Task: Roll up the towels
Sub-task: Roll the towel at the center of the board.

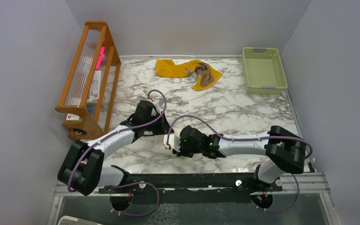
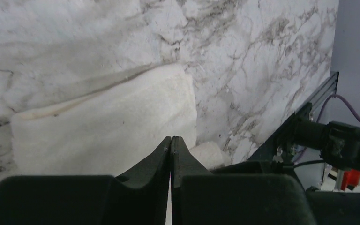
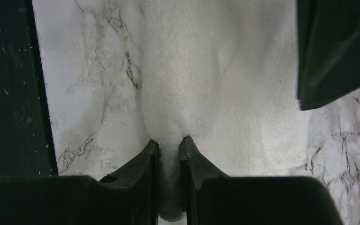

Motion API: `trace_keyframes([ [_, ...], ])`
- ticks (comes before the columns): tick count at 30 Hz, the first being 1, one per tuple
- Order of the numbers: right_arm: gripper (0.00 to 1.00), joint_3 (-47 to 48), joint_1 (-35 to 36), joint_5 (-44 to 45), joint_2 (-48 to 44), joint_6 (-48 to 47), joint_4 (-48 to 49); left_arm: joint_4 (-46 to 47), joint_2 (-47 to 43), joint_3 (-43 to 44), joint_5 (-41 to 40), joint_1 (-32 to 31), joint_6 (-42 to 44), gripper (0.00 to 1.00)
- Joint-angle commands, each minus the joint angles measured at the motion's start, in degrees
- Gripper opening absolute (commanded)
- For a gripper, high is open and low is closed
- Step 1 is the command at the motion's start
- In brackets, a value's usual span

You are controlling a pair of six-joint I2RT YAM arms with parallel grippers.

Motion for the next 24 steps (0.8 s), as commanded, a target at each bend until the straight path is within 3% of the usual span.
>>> trace_keyframes([
  [1,0.01,-0.40,-0.80,-2.33,-1.40,-0.84,1.72,-1.24,-0.44,-3.26,8.46,0.17,-0.42,0.06],
  [6,0.01,0.32,-1.34,-2.54,-0.58,-0.75,1.42,-11.16,1.22,-2.87,9.08,0.14,2.55,0.03],
  [13,0.01,-0.51,-1.53,-3.20,-1.93,-0.32,1.48,-22.91,1.32,4.61,-0.94,0.20,8.82,0.03],
  [24,0.01,-1.70,-2.00,-2.16,-5.44,-0.16,0.33,-31.71,10.44,10.07,-2.82,0.12,15.95,0.02],
])
